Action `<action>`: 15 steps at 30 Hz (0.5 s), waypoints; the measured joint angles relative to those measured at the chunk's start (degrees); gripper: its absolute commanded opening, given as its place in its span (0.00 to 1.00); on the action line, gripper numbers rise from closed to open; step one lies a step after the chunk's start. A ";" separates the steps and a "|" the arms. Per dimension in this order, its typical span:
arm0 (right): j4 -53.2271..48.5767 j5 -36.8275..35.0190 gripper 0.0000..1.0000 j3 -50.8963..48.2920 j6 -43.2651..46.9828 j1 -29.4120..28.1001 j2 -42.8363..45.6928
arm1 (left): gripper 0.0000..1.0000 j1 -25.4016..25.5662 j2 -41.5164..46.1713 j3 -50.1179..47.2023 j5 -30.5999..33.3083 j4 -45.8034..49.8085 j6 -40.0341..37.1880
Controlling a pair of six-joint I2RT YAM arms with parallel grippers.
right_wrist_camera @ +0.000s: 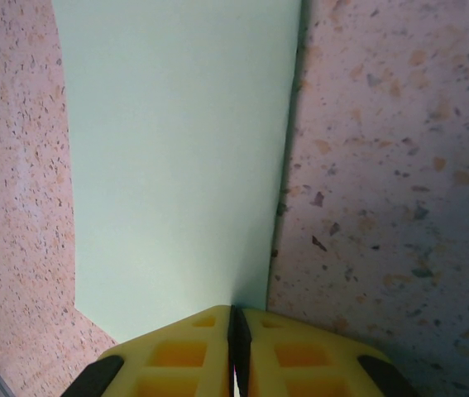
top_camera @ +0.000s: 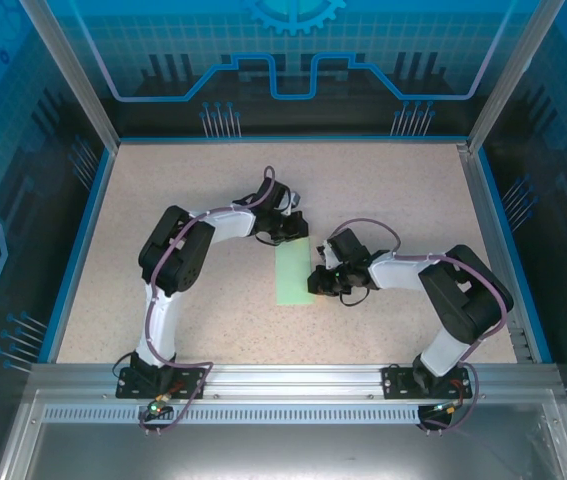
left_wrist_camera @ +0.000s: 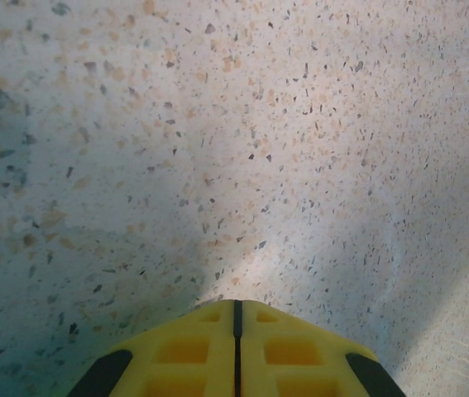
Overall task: Fold a paper plane with a square sheet of paper (pick it up from the middle)
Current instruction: First fold the square sheet of paper in half at the center of the table.
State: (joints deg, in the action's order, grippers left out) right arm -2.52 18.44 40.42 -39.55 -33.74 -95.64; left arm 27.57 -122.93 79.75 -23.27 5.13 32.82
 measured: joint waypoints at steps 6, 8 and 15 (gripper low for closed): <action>0.48 0.04 0.12 -0.26 -0.02 0.00 0.07 | 0.12 0.35 3.89 -2.38 -0.37 0.04 -0.02; 0.61 0.04 0.12 -0.33 -0.02 0.00 0.04 | 0.12 0.90 6.78 -4.52 -0.37 -0.52 -0.02; 0.72 0.24 0.12 -0.35 -0.04 0.00 -0.17 | 0.12 3.78 10.27 -8.33 -0.37 -0.96 0.00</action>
State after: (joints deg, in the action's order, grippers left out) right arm -1.80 18.68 40.07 -39.59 -33.74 -95.81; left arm 31.35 -112.66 71.42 -23.64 4.16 32.82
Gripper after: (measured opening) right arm 0.120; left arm 0.123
